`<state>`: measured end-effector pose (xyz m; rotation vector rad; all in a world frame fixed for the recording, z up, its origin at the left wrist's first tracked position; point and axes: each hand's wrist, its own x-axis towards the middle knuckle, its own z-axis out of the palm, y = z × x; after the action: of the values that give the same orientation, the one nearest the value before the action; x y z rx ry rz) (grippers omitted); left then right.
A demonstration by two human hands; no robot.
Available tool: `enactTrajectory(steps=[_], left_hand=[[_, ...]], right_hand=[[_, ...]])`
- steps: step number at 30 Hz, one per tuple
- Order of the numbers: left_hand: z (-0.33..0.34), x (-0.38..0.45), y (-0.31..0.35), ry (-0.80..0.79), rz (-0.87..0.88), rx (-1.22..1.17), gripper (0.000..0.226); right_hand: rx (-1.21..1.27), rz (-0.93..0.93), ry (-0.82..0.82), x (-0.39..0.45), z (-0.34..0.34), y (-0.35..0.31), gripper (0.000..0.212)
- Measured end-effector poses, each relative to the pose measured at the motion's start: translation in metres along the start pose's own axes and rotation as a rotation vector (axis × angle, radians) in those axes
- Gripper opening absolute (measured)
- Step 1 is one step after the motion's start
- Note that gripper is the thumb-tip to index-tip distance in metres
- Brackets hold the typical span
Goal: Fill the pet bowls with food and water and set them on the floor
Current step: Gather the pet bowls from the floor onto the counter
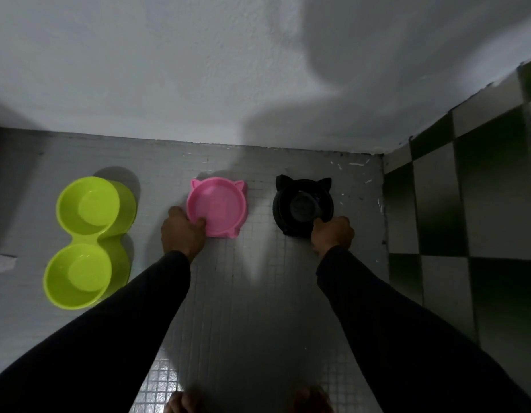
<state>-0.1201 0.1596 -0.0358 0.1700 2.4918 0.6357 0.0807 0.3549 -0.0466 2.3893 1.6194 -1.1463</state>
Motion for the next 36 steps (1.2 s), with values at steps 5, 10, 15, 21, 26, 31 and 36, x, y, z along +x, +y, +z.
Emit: enactTrajectory(steps=[5,10,15,21,26,31,36], left_hand=[[0.001,0.0,0.005,0.0,-0.12,-0.031,0.044],[0.004,-0.005,0.011,0.009,-0.173,-0.059,0.045],[0.004,-0.009,0.013,0.063,-0.163,-0.148,0.033],[0.0,-0.021,0.015,0.135,-0.123,-0.405,0.02],[-0.007,-0.036,0.021,0.017,-0.019,-0.468,0.053],[-0.026,-0.053,0.034,-0.027,-0.026,-0.555,0.052],[-0.062,-0.083,0.056,-0.053,-0.084,-0.743,0.051]], right_hand=[[0.061,0.001,0.044,-0.004,-0.001,0.001,0.045],[0.215,-0.014,0.072,-0.013,-0.004,0.005,0.049],[0.359,-0.048,0.004,-0.026,-0.003,0.009,0.049],[0.619,0.021,-0.157,-0.045,0.002,0.004,0.067],[0.704,0.043,-0.216,-0.061,-0.005,-0.004,0.065],[0.792,0.058,-0.246,-0.08,-0.03,-0.015,0.066],[0.799,0.026,-0.247,-0.111,-0.069,-0.031,0.066]])
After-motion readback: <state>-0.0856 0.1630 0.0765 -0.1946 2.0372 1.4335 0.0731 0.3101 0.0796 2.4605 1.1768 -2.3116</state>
